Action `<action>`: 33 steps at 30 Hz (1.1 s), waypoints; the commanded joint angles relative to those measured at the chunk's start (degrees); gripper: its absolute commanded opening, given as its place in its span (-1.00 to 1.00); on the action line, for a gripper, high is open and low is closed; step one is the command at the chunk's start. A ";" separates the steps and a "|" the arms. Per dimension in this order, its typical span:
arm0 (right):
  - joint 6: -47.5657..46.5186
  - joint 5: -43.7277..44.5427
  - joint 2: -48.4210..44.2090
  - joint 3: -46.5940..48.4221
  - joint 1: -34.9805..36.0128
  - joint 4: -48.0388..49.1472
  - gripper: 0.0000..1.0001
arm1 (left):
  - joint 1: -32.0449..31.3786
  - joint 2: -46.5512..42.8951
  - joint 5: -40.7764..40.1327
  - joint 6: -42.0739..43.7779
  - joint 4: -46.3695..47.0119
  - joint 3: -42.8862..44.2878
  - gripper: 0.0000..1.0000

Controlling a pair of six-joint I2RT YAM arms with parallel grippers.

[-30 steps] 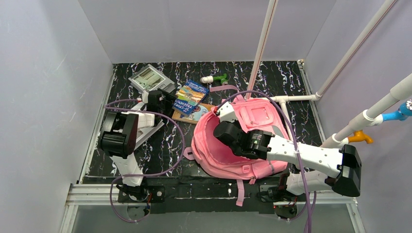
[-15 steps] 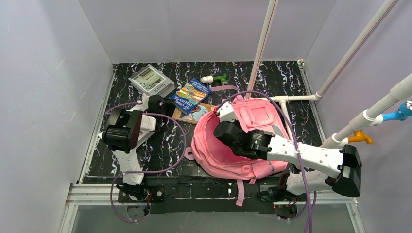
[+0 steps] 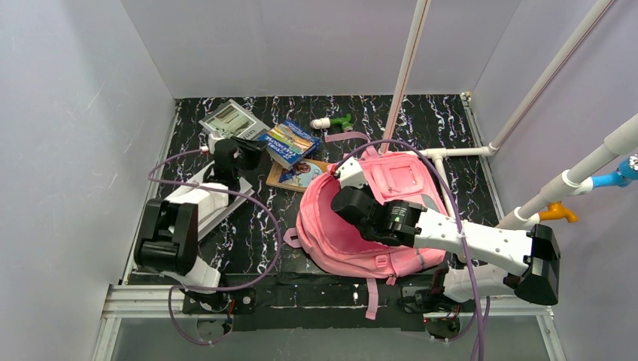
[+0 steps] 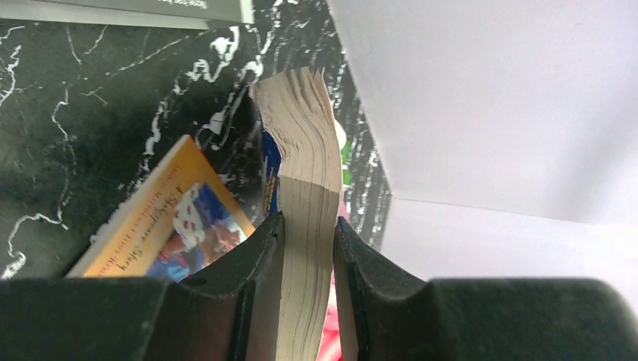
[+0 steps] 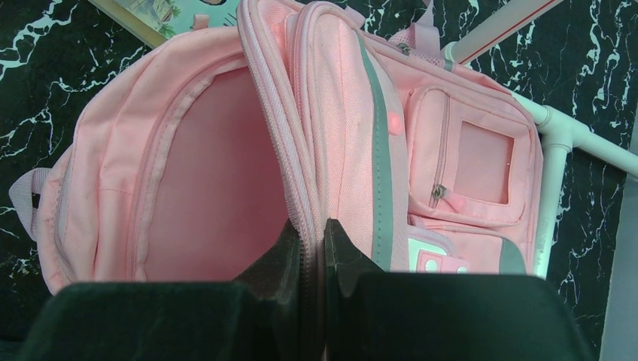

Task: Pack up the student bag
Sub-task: Pick up the book from the center of the board, then place the book in the student bag.

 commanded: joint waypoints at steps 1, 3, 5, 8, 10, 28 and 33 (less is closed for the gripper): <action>-1.40 3.85 -2.12 4.45 -0.25 6.38 -0.97 | 1.97 -9.06 6.18 -4.92 -5.67 0.84 -1.00; -1.41 3.79 -2.01 4.67 -0.25 6.41 -0.97 | 2.78 -11.49 9.93 -5.61 -13.26 3.54 -1.00; -1.29 3.57 -2.02 4.96 -0.25 6.39 -0.97 | 2.98 -14.57 11.26 -3.57 -17.88 4.80 -1.00; -1.42 3.82 -2.12 5.20 -0.25 6.33 -0.97 | 3.48 -19.59 12.44 -0.13 -26.81 7.13 -1.00; -1.51 4.34 -2.08 5.44 -0.25 6.18 -0.97 | 4.06 -22.29 14.98 1.22 -31.04 8.32 -1.00; 3.03 4.09 -0.67 12.51 -2.09 4.79 -0.97 | -6.02 -39.85 38.10 1.02 -42.72 5.52 -1.00; 5.24 2.17 -1.54 13.10 -2.58 4.94 -0.97 | -12.24 -35.88 35.17 1.16 -36.40 0.51 -1.00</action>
